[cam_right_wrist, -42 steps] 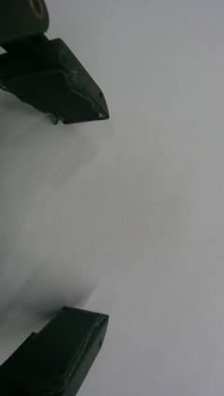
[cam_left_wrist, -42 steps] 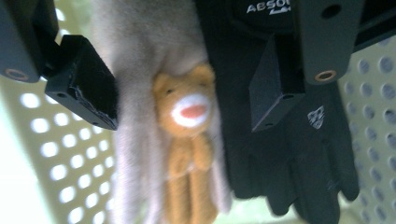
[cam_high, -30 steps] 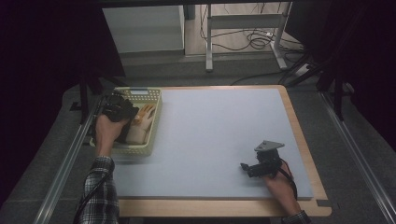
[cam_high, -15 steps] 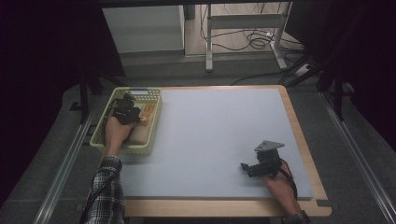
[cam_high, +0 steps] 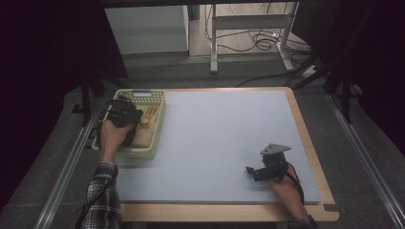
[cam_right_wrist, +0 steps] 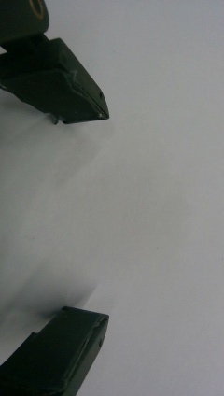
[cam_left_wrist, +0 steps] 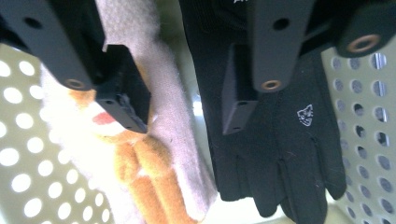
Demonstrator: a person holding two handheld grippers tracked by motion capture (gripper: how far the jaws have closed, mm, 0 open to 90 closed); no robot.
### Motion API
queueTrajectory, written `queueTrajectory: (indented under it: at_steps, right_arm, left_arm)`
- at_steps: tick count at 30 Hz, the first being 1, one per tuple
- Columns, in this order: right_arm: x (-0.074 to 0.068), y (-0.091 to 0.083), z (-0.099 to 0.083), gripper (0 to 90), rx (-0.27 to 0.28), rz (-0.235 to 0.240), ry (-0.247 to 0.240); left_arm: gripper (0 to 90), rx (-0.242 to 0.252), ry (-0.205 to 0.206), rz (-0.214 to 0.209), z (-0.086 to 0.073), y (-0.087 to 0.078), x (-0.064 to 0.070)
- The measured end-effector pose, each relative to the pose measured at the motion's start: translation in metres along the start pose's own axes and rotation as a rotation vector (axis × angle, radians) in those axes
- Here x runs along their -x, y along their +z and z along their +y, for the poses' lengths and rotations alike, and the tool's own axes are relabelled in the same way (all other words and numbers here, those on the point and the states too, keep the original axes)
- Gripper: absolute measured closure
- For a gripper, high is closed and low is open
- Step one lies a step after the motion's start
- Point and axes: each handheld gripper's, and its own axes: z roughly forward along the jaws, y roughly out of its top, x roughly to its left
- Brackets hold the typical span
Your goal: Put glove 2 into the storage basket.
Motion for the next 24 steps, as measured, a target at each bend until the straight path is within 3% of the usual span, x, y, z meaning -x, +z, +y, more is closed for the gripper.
queueTrajectory:
  at_steps: [5, 6, 12, 16, 24]
  right_arm:
    - [0.0, 0.0, 0.0, 3.5, 0.0, 0.0, -0.001]
    - [0.0, 0.0, 0.0, 3.5, 0.0, 0.0, -0.001]
    - [0.0, 0.0, 0.0, 3.5, 0.0, 0.0, -0.001]
    - [0.0, 0.0, 0.0, 3.5, 0.0, 0.0, -0.001]
    - [0.0, 0.0, 0.0, 3.5, 0.0, -0.001, -0.002]
  left_arm:
    - [37.8, 0.05, -0.015, -0.016, -0.001, -0.009, 0.0]
    - [31.5, 0.067, -0.016, -0.018, -0.001, -0.012, 0.001]
    - [14.2, 0.087, -0.005, -0.035, -0.004, -0.018, 0.006]
    - [7.8, 0.108, 0.008, -0.065, -0.007, -0.023, 0.009]
    - [4.4, 0.167, 0.058, -0.132, -0.014, -0.037, 0.025]
